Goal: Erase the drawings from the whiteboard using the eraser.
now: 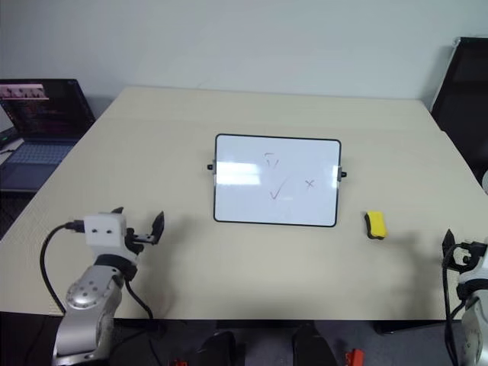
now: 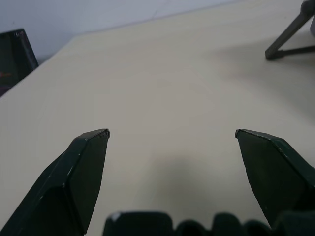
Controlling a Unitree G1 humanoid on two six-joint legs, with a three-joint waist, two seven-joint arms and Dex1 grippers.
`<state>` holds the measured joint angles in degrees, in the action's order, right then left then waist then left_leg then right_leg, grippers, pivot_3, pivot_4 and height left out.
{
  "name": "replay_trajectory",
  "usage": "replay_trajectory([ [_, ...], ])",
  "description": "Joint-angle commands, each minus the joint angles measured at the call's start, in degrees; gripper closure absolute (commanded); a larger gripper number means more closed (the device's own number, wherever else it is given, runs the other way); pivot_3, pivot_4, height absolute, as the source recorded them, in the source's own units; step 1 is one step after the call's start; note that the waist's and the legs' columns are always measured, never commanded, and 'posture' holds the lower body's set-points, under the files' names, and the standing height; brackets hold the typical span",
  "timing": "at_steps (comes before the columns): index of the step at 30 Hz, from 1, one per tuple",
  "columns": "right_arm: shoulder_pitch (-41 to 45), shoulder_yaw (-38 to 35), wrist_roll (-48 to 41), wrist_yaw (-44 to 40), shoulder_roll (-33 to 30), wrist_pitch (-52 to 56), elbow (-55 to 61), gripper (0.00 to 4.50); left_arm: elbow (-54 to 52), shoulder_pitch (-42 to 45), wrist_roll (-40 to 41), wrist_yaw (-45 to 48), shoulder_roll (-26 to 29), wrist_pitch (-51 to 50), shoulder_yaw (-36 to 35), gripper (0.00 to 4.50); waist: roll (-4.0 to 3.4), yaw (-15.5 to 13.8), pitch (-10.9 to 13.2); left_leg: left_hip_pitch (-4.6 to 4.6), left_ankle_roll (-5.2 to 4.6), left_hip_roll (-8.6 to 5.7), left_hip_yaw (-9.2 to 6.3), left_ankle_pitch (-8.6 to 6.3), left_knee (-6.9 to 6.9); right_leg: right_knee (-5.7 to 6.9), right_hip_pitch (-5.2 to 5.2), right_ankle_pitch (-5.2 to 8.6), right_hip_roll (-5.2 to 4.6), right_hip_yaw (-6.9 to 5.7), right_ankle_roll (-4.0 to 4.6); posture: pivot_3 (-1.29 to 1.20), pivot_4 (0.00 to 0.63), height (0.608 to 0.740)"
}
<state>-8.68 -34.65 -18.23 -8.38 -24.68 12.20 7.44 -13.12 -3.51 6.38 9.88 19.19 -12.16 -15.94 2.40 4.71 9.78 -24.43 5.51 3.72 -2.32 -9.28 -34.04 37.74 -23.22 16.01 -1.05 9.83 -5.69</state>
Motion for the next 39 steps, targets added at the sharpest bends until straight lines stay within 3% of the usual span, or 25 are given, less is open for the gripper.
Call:
replay_trajectory([
  [1, 0.92, -1.93, -1.01, 0.94, -1.65, 2.75, 2.91, 0.04, -2.09, -0.11, -0.51, -0.74, 0.18, 1.46, -0.94, 0.00, 0.02, 0.06, -0.01, 0.00, 0.00, 0.00, -0.01, 0.00, -0.01, 0.00, 0.01, 0.00, 0.00, 0.00, 0.00, 0.00, 0.150, 0.740],
  [5, 2.41, -1.22, -0.87, 1.98, -2.27, 5.80, 3.84, 0.04, -2.43, -0.06, -0.39, -1.44, 0.72, 1.29, -2.31, 0.00, 0.03, 0.11, -0.01, 0.02, 0.00, -0.03, -0.01, 0.00, -0.05, 0.00, 0.02, 0.00, 0.00, 0.03, 0.01, 0.00, 0.150, 0.740],
  [10, 3.51, -2.20, -3.51, -0.17, -3.73, 8.93, 6.28, 0.04, -1.98, 3.88, 2.95, 3.73, 5.49, 1.14, -4.10, 0.00, 0.02, 0.09, 0.01, 0.01, 0.00, -0.01, -0.01, 0.00, -0.01, 0.00, -0.01, 0.00, 0.00, 0.01, 0.00, 0.00, 0.150, 0.740],
  [13, 1.70, -0.91, -9.47, -6.71, -4.83, 13.49, 9.16, 0.04, -2.00, 9.25, 8.30, 11.86, 10.69, 0.36, -4.02, 0.00, 0.06, -0.06, 0.03, 0.00, 0.00, -0.02, -0.02, 0.00, -0.01, -0.02, 0.02, 0.00, 0.00, -0.01, 0.00, 0.00, 0.150, 0.740],
  [18, -2.60, 1.37, -15.69, -9.51, -3.59, 18.90, 18.96, 0.04, 2.00, 16.53, 17.04, 24.09, 16.79, -2.62, -3.52, 0.00, 0.01, 0.08, 0.04, -0.04, 0.00, -0.01, -0.02, 0.00, 0.06, -0.07, 0.01, 0.01, -0.01, -0.02, 0.00, 0.00, 0.150, 0.740],
  [23, -6.91, 0.40, -20.77, -10.96, -4.44, 23.09, 25.86, 0.04, 7.13, 26.36, 19.93, 35.82, 19.76, -6.08, 3.87, 0.00, -0.02, 0.08, 0.07, -0.07, -0.01, -0.01, -0.04, 0.00, 0.07, -0.07, -0.01, 0.03, 0.00, -0.07, 0.00, 0.00, 0.150, 0.740],
  [27, -7.85, 1.50, -25.62, -8.67, -5.59, 29.13, 31.81, 0.04, 10.18, 31.76, 20.07, 44.60, 21.14, -6.03, 8.66, 0.00, -0.02, 0.10, 0.07, -0.08, -0.01, -0.01, -0.08, 0.00, 0.05, -0.06, 0.00, 0.03, 0.00, -0.10, 0.00, 0.00, 0.150, 0.740],
  [31, -6.36, 4.84, -23.95, -5.04, -7.70, 33.96, 33.84, 0.04, 11.21, 34.06, 19.85, 53.16, 22.72, -5.03, 12.71, 0.00, -0.03, 0.47, 0.07, -0.08, -0.01, 0.00, -0.08, 0.00, 0.07, -0.06, -0.02, 0.03, 0.00, -0.09, 0.01, 0.00, 0.150, 0.740],
  [39, 4.84, 10.17, -21.30, 4.35, -7.34, 43.52, 28.66, 0.04, 10.44, 38.54, 18.60, 61.54, 22.06, -2.68, 17.87, 0.00, 0.00, 0.10, 0.10, -0.18, -0.02, 0.00, -0.13, 0.01, 0.02, -0.05, -0.06, 0.03, 0.01, -0.12, 0.01, 0.00, 0.150, 0.740],
])
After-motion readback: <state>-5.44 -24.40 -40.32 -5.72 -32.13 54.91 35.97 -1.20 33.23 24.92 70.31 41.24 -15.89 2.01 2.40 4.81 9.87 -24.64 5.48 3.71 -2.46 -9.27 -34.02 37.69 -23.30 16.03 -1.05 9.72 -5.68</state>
